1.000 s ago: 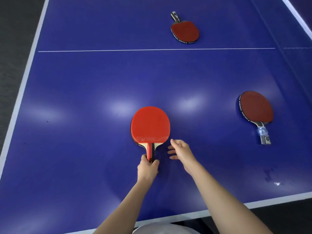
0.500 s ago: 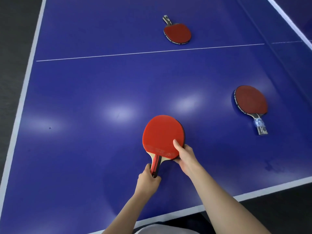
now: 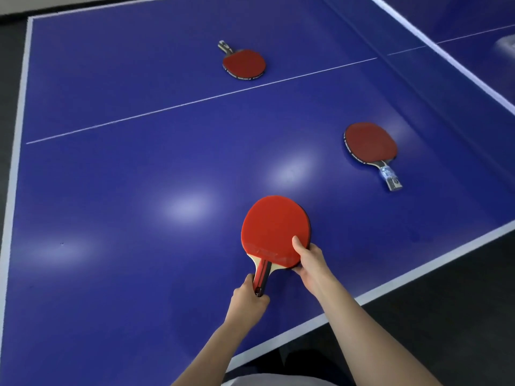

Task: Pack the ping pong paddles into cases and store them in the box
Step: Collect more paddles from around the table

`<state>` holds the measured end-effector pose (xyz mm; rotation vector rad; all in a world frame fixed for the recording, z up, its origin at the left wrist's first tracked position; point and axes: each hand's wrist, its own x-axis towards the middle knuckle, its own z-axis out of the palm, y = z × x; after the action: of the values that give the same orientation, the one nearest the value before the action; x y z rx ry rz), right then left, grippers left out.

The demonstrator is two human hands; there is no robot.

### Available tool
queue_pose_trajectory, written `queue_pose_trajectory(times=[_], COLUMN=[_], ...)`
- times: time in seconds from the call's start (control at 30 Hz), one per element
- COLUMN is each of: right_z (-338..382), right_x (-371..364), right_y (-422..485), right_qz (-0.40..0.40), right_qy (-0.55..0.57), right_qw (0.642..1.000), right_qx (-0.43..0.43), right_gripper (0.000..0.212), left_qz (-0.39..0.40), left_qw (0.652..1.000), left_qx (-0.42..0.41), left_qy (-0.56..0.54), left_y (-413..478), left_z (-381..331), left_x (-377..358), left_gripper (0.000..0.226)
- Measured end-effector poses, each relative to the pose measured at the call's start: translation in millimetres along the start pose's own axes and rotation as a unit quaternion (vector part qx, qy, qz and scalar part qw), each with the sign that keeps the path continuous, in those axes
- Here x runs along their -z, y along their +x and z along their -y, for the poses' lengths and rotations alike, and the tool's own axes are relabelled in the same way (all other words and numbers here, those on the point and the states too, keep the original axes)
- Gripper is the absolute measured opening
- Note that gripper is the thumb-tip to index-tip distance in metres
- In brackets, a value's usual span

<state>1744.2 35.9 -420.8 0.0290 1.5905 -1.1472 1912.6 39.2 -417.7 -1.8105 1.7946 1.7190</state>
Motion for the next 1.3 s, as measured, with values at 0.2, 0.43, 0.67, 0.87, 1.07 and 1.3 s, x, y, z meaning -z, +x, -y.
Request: queue_pose_trajectory(times=[0.2, 0.43, 0.67, 0.87, 1.07, 1.3], right_z=[-6.4, -31.4, -70.1, -96.1, -114.5, -104.6], right_x=[47.4, 151.2, 267.2, 351.7, 414.1, 473.1], right_y=[-21.7, -66.7, -115.1, -155.5, -184.2, -180.8], right_qz=[-0.005, -0.038, -0.123, -0.183, -0.226, -0.263], right_qy=[0.032, 0.080, 0.146, 0.228, 0.319, 0.382], right_qw=[0.999, 0.996, 0.981, 0.955, 0.918, 0.882], right_qx=[0.010, 0.030, 0.027, 0.048, 0.069, 0.080], right_gripper=[0.043, 0.045, 0.052, 0.058, 0.056, 0.050], left_qz=[0.004, 0.024, 0.073, 0.128, 0.187, 0.231], left_qw=[0.999, 0.993, 0.979, 0.956, 0.927, 0.899], left_qx=[-0.018, -0.049, -0.093, -0.140, -0.181, -0.211], left_qy=[0.040, 0.100, 0.164, 0.224, 0.271, 0.308], left_y=[-20.9, -66.2, -111.2, -140.0, -154.8, -141.3], left_z=[-10.5, -27.6, -37.1, -55.9, -79.9, -123.5], left_x=[-35.1, -120.3, -218.9, -289.8, -345.5, -401.2], left_gripper=[0.019, 0.018, 0.019, 0.022, 0.023, 0.011])
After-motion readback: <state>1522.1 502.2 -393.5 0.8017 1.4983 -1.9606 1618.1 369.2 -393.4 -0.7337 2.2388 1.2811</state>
